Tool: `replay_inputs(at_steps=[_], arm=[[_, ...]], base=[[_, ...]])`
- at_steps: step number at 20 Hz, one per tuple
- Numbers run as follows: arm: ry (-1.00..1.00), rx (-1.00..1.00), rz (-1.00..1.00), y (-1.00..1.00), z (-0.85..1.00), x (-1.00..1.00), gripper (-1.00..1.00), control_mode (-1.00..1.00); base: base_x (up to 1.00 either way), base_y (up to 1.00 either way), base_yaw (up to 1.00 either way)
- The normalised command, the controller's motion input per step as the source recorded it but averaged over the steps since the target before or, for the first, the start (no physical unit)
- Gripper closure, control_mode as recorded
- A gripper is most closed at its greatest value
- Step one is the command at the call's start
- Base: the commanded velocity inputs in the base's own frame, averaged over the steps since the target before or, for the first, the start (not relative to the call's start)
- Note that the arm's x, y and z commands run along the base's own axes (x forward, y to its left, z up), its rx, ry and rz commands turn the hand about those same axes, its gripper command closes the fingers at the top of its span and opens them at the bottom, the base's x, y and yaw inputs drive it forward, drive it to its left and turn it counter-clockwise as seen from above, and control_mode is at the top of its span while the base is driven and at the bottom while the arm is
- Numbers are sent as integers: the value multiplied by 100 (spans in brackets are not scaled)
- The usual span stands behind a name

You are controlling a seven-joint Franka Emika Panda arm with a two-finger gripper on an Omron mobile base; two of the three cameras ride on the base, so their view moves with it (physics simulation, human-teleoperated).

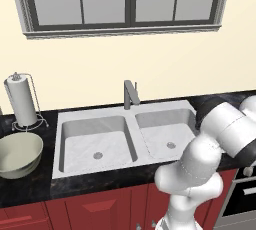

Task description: Remove the cucumber and orange from the sink. Then move the bowl and cup from the counter to the sink for washing.

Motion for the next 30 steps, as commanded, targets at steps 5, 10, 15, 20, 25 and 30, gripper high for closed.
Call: replay_inputs(at_steps=[5,10,15,20,25,30], arm=[[0,-13,21,45,26,-14,-100,-100],[5,-14,20,49,31,-9,-100,-100],[15,-5,14,46,21,-9,-100,-100],[12,0,4,43,13,-3,-100,-100],[8,5,7,45,16,-4,-100,-100],[10,9,6,47,10,-7,-100,-100]], base=[[0,0,0],[0,0,0],[0,0,0],[0,0,0],[0,0,0],[0,0,0]])
